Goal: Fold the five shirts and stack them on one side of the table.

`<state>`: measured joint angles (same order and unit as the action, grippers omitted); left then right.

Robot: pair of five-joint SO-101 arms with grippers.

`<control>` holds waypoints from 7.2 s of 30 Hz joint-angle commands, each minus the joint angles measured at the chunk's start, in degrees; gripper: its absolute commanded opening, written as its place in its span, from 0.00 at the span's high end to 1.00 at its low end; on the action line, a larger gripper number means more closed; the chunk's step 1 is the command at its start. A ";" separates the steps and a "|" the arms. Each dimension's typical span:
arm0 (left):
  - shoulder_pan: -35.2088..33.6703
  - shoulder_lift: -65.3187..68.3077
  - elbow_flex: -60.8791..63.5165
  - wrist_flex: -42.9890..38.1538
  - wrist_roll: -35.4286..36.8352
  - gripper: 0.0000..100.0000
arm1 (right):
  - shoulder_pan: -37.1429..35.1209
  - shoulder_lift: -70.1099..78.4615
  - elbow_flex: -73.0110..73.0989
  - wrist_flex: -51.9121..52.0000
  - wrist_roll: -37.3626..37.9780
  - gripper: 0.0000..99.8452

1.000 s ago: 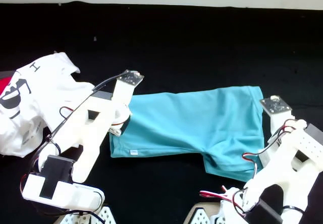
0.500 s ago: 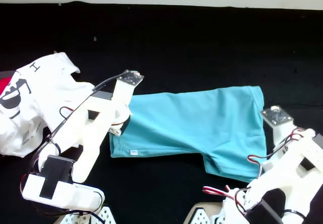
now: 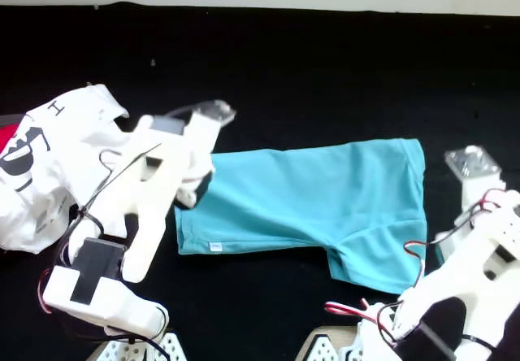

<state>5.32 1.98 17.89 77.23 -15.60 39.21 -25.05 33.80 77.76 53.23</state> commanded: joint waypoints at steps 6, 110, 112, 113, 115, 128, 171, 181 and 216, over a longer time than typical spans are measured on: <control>-1.71 5.67 -22.73 9.23 8.26 0.99 | -20.79 0.31 -2.59 -9.19 -16.00 0.99; 4.09 7.78 -15.52 6.15 9.58 0.99 | -19.21 43.82 -63.96 22.73 -19.08 0.99; 6.20 7.96 -14.81 5.80 10.02 0.99 | -20.00 43.91 -63.96 22.73 -19.08 0.99; 6.99 7.96 -14.20 5.63 10.29 0.99 | -20.53 43.91 -63.96 22.73 -19.16 0.99; 8.04 7.96 -12.44 4.22 10.46 0.99 | -21.58 43.91 -63.96 22.73 -19.25 0.99; -5.93 7.96 4.09 -17.14 4.22 0.99 | -23.43 43.74 -63.87 23.08 -19.25 0.99; -3.03 24.84 -14.20 -15.12 13.36 0.99 | -36.09 18.15 -2.33 -2.51 3.87 0.74; -3.03 24.84 -14.20 -15.12 13.36 0.99 | -35.12 18.24 5.32 -11.82 3.87 0.74; -3.03 24.84 -14.11 -15.12 13.36 0.99 | -34.77 10.86 0.75 -3.74 3.87 0.71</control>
<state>1.89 26.15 4.53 62.64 -2.42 3.78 -12.40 35.91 74.07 56.92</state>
